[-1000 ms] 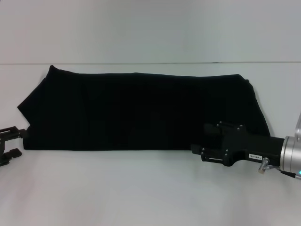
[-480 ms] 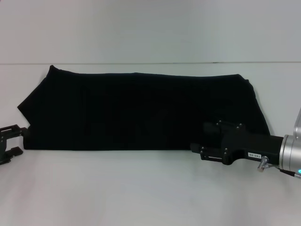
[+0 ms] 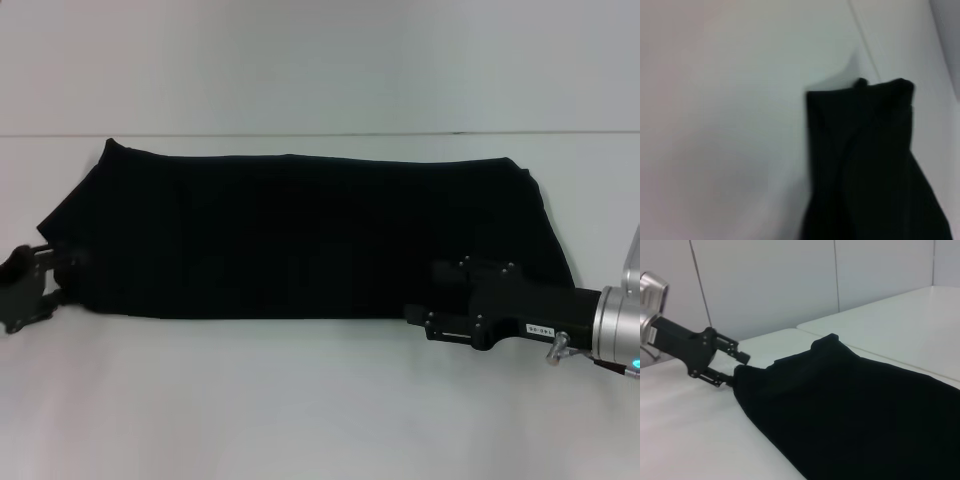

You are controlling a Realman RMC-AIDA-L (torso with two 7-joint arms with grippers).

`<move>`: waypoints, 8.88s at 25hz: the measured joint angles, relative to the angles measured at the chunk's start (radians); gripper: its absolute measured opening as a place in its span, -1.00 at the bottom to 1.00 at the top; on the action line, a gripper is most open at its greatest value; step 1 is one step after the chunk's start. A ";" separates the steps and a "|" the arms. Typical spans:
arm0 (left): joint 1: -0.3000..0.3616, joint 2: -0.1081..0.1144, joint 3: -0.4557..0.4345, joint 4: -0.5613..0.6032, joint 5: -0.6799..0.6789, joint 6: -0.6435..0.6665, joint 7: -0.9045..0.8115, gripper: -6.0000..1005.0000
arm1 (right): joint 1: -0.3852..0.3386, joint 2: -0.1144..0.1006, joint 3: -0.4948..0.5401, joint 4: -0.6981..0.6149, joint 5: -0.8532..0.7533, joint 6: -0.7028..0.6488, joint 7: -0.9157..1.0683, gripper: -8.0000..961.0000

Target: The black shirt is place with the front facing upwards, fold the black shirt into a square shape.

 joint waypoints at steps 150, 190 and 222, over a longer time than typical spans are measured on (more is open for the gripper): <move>0.042 -0.189 0.467 0.061 -0.500 0.449 1.328 0.88 | 0.101 -0.056 0.150 -0.593 -0.388 -0.237 1.048 0.67; 0.131 -0.160 0.389 0.028 -0.494 0.496 1.453 0.86 | 0.577 0.024 -0.607 -0.233 -0.786 0.236 1.564 0.57; 0.119 -0.158 0.392 0.028 -0.494 0.499 1.453 0.86 | 0.588 0.021 -0.691 -0.107 -0.770 0.363 1.564 0.43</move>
